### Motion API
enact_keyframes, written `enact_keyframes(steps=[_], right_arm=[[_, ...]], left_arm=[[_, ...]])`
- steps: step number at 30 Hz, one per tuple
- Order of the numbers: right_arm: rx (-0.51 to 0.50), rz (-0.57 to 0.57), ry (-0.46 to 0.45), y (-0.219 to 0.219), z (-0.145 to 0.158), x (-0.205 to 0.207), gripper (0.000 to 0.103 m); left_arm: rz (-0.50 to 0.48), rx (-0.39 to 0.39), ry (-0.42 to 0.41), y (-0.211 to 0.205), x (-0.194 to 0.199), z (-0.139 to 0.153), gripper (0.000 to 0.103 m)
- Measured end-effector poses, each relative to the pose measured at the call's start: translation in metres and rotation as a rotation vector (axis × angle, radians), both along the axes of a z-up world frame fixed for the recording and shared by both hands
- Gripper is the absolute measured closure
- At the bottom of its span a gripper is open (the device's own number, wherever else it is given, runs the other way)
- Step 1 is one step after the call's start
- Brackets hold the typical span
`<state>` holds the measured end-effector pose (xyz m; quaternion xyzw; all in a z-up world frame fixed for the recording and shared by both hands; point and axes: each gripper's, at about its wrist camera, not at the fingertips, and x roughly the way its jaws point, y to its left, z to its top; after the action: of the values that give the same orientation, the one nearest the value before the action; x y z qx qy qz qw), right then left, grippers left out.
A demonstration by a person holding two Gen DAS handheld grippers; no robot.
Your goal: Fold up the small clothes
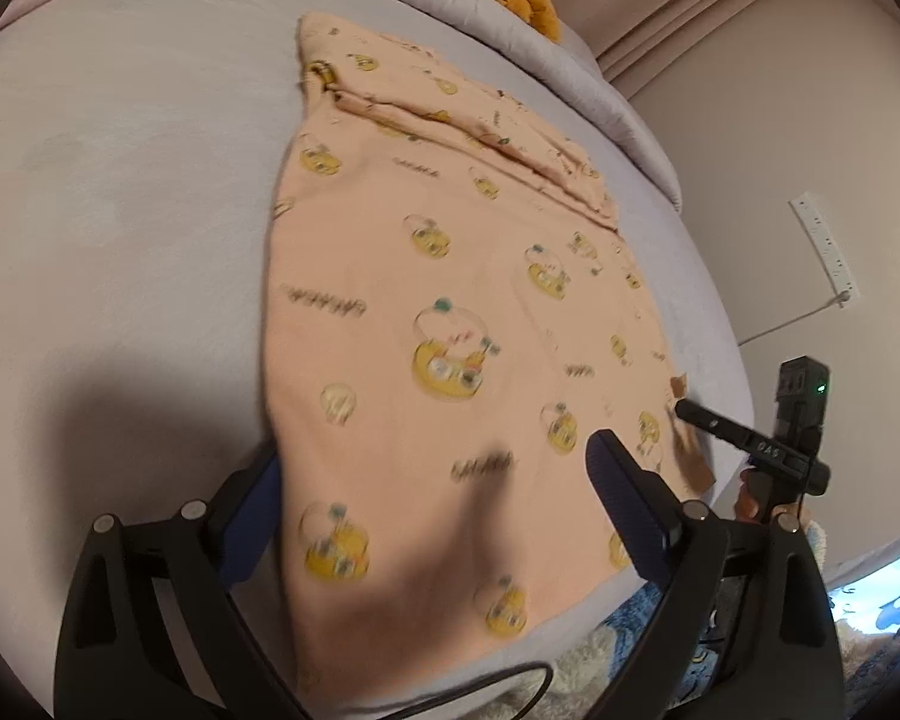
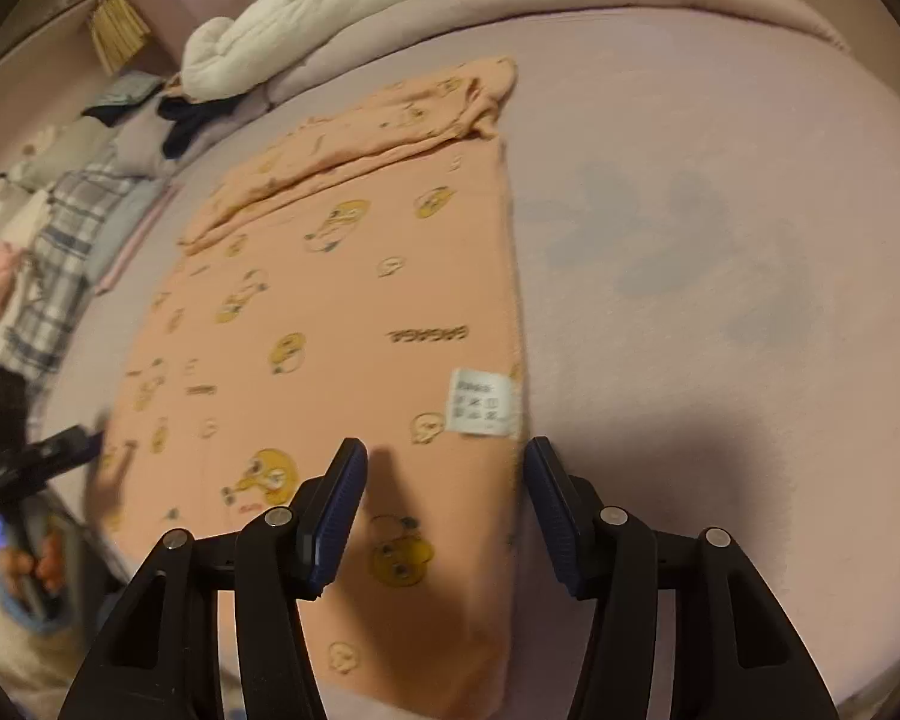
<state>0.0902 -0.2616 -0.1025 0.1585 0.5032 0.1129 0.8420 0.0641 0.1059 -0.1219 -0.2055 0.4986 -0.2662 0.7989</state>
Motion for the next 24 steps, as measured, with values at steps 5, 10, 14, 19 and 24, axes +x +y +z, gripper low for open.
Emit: enact_keyframes(steps=[5,10,14,19,24], right_arm=[[0.136,-0.005,-0.006,-0.007,-0.007,0.018,0.048],[0.318,-0.033,0.025,-0.021,-0.014,0.021,0.057],[0.386,-0.024,0.072,-0.030,-0.021,0.009,0.070],[0.454,0.020,0.134,-0.030,-0.026,-0.013,0.072],[0.526,0.045,0.173,-0.026,-0.033,-0.023,0.072]], left_arm=[[-0.021,-0.121,0.034,-0.007,0.028,-0.006,0.010],[-0.037,-0.216,0.074,0.001,0.031,-0.009,0.027],[-0.069,-0.216,0.093,0.008,0.010,-0.010,0.036],[-0.100,-0.240,0.119,0.013,-0.023,-0.011,0.036],[-0.098,-0.274,0.137,0.012,-0.039,-0.015,0.040]])
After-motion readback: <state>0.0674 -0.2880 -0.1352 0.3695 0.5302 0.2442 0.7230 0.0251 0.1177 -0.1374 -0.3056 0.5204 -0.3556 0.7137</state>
